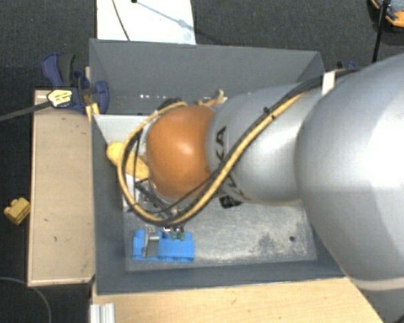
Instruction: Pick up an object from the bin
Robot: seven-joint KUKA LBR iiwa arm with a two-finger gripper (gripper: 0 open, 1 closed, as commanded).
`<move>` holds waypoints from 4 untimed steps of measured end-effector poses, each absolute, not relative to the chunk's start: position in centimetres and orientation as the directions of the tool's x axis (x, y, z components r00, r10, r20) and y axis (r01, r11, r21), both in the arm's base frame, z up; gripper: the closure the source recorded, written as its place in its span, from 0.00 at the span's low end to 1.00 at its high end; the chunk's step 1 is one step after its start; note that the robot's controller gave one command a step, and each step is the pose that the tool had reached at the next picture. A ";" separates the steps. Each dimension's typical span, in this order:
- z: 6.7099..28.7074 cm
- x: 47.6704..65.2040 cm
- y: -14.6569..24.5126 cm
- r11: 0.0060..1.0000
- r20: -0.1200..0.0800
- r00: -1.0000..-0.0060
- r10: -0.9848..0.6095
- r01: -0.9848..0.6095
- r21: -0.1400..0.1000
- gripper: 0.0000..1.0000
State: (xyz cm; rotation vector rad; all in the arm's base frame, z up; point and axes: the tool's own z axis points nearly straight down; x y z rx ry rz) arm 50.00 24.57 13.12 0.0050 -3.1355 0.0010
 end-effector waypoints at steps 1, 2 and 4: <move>13.6 50.2 24.5 1.000 -0.001 -1.000 0.002 0.002 0.001 0.00; 6.8 47.8 21.7 1.000 -0.001 -1.000 -0.031 -0.031 0.000 0.00; 10.6 48.0 23.5 0.998 -0.001 -0.998 0.065 0.065 0.001 0.00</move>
Offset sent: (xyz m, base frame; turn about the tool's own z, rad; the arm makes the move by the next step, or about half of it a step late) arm -0.0222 -0.0280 -0.0612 -0.0306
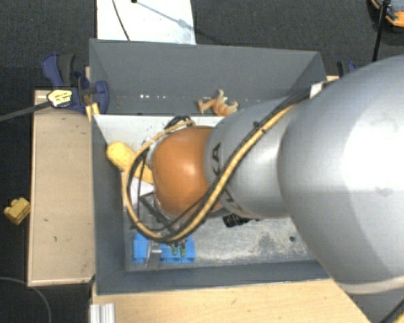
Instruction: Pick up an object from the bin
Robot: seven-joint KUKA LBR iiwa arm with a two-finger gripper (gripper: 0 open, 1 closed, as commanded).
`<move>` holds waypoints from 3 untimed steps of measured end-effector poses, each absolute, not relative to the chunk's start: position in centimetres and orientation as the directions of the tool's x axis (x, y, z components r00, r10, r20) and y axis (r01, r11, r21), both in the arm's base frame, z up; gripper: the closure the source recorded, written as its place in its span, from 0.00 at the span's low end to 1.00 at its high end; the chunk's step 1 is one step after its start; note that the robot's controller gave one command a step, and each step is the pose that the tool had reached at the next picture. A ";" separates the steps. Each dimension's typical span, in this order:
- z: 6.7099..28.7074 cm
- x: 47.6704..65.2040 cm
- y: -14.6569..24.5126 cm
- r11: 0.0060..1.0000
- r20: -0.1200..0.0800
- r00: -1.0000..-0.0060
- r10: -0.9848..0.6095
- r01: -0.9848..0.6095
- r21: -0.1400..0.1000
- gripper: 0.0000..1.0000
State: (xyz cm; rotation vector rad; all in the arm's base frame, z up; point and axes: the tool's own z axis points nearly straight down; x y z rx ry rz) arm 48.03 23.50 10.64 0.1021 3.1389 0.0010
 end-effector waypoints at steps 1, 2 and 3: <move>6.9 47.8 22.2 1.000 -0.002 -1.000 0.029 0.029 0.000 0.00; 7.2 48.0 20.3 0.986 -0.002 -0.986 0.166 0.166 0.004 1.00; 7.2 48.0 20.3 0.986 -0.002 -0.986 0.167 0.167 0.004 1.00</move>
Offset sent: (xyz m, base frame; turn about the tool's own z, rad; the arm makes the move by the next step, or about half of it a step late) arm -0.0015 -0.0333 -0.0364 0.1020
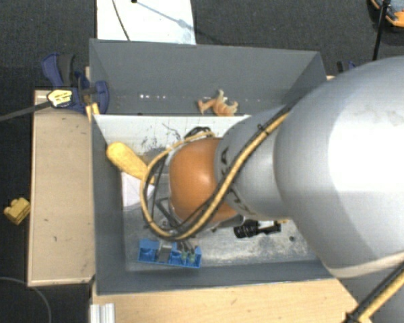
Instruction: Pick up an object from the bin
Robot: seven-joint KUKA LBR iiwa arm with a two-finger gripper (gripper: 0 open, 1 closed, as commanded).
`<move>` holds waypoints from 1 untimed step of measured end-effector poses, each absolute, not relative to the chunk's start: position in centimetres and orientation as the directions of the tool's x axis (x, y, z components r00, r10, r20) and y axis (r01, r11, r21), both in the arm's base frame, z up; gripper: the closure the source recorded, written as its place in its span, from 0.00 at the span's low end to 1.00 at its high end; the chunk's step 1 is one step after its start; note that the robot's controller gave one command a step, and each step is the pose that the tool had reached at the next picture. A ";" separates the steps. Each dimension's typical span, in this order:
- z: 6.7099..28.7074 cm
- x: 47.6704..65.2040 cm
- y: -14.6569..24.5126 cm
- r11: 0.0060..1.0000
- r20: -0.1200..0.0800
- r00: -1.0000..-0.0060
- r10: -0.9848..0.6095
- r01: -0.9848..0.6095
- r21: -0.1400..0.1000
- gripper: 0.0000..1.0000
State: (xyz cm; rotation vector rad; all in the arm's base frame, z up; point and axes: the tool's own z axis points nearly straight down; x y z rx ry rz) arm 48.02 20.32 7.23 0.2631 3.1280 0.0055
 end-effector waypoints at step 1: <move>7.6 47.9 20.3 0.986 0.000 -0.986 0.167 0.167 0.001 1.00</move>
Offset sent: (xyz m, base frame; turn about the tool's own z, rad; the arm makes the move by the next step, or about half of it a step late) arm -0.0002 -0.0001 0.0626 0.0000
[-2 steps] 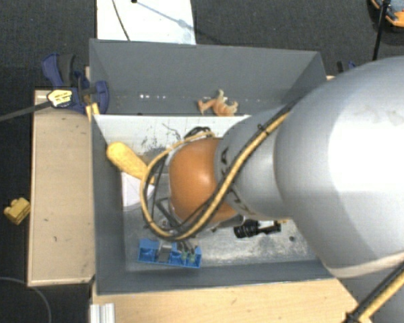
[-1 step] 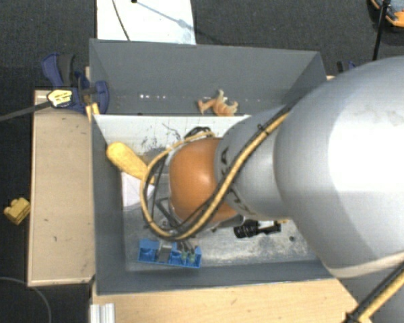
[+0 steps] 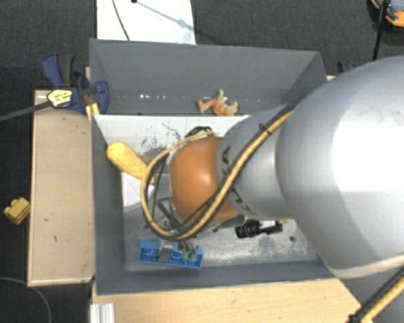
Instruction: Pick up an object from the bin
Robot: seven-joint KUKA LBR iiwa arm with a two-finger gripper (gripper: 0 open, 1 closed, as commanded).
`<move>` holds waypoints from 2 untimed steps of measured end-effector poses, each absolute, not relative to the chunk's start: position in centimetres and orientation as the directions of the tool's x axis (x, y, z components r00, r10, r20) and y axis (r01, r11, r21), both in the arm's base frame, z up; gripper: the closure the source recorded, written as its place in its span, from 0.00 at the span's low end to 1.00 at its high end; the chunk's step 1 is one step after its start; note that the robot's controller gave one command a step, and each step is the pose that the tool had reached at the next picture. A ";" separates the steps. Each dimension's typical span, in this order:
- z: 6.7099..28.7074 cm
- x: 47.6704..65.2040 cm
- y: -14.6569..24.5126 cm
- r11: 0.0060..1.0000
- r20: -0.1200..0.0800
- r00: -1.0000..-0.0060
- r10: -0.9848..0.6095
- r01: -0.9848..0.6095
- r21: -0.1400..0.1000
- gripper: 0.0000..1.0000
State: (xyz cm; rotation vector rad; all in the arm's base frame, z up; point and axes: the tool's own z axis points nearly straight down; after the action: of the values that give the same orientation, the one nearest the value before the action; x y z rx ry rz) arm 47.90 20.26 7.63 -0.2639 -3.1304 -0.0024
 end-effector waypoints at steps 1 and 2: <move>9.3 47.8 20.2 0.986 0.005 -0.986 0.168 0.168 -0.002 1.00; 11.1 47.9 20.2 0.986 0.001 -0.986 0.169 0.169 0.000 1.00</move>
Offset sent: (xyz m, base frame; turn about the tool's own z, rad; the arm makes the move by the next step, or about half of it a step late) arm 0.0001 -0.0001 0.0686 0.0000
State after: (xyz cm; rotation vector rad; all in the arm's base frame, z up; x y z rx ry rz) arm 47.89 20.21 11.07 -0.2655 -3.1288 0.0004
